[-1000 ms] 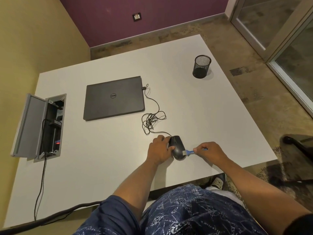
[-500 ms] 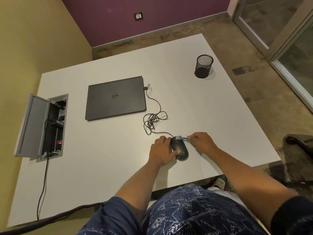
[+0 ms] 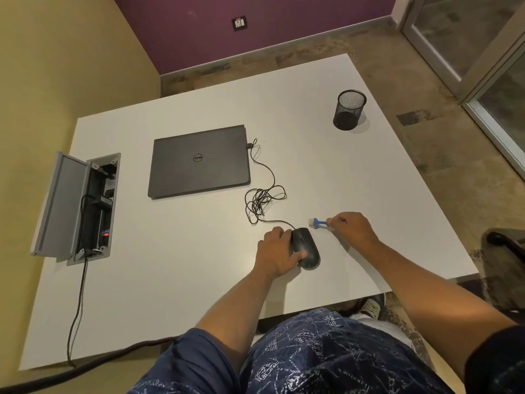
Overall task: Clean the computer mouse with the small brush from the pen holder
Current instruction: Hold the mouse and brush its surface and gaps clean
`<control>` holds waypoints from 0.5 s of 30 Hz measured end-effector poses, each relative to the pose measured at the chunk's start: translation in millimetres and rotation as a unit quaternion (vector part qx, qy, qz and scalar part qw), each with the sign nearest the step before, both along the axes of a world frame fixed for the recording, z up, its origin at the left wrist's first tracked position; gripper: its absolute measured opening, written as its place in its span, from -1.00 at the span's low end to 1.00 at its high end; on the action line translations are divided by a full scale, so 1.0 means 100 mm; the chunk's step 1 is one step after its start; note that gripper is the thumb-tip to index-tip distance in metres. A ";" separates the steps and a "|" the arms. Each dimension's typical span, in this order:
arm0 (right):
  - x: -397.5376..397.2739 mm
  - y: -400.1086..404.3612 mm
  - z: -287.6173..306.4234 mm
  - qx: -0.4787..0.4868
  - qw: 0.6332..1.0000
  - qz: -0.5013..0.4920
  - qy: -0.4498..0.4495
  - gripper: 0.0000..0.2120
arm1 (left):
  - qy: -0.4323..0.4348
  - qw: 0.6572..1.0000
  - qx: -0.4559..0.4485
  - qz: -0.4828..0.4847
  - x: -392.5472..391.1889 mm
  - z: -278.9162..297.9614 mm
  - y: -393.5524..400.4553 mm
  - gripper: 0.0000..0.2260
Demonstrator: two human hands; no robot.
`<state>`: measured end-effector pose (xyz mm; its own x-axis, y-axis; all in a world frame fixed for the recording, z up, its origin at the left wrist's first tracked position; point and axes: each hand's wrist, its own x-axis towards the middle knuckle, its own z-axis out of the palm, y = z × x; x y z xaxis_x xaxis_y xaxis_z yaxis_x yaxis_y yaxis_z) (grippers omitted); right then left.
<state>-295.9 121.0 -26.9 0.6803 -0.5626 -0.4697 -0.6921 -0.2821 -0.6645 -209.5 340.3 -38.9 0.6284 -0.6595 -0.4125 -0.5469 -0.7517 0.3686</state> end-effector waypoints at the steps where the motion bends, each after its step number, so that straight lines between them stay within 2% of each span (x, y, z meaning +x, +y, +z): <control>1: -0.05 0.00 0.00 0.012 1.000 0.012 0.001 -0.74 | -0.001 1.000 0.000 -0.001 0.00 0.01 0.00 -0.33; 3: -0.15 0.00 -0.03 0.034 0.999 0.023 -0.004 -0.76 | -0.002 1.000 0.000 0.000 0.00 0.02 0.00 -0.31; 7: -0.27 0.06 -0.03 0.078 0.995 -0.005 -0.069 -0.81 | 0.002 1.000 0.009 -0.016 -0.01 0.04 0.04 -0.12; 9: -0.24 0.13 0.01 0.102 0.991 0.016 -0.090 -0.84 | 0.002 1.000 0.009 -0.017 -0.03 0.04 0.05 -0.06; 15: 0.06 0.27 0.09 0.030 0.990 0.120 -0.066 -0.83 | 0.012 0.999 0.013 0.032 -0.12 0.00 0.00 -0.08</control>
<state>-289.7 147.9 -17.6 0.8486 -0.3506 -0.3961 -0.5163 -0.3858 -0.7646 -221.1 340.1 -39.2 0.6592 -0.6068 -0.4441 -0.4883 -0.7946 0.3608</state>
